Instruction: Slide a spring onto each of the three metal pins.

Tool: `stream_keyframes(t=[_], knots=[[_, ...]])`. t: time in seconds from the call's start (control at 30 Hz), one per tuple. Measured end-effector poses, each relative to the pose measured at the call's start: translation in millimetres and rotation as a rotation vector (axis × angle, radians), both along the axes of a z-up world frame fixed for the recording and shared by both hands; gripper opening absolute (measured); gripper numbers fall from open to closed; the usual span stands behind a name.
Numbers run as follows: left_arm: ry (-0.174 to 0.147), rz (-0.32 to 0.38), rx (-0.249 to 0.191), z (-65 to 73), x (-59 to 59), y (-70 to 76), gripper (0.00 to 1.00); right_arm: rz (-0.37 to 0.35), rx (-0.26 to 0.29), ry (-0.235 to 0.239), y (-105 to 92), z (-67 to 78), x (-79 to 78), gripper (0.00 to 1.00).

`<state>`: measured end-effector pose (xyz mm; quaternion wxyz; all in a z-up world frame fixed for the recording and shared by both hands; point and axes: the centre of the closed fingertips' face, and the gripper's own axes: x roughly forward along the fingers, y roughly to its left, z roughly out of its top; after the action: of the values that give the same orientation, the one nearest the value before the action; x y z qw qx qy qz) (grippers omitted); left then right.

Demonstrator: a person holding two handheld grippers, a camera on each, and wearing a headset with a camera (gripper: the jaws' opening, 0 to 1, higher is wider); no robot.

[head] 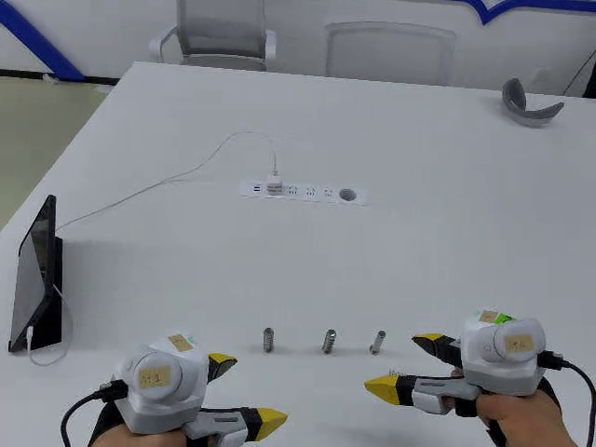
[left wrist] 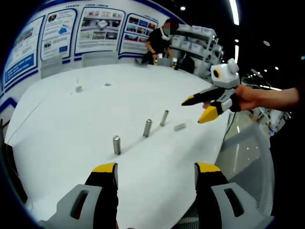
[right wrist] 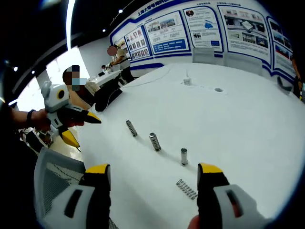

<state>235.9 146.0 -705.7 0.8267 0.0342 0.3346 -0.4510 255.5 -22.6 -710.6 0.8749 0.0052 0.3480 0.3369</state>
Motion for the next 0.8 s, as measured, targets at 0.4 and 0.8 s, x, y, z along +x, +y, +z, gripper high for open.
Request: stream_keyframes(t=[0.4,0.8], knots=[[-0.009,-0.05,-0.007,3.4,2.6,-27.9,0.66,-0.008,-0.032,0.016,-17.4,-6.8,-19.6,0.8],[-0.027,-0.17,0.027,2.5,-2.9,-56.5,0.67,-0.004,-0.067,0.027,-28.8,-8.4,-36.3,0.83]])
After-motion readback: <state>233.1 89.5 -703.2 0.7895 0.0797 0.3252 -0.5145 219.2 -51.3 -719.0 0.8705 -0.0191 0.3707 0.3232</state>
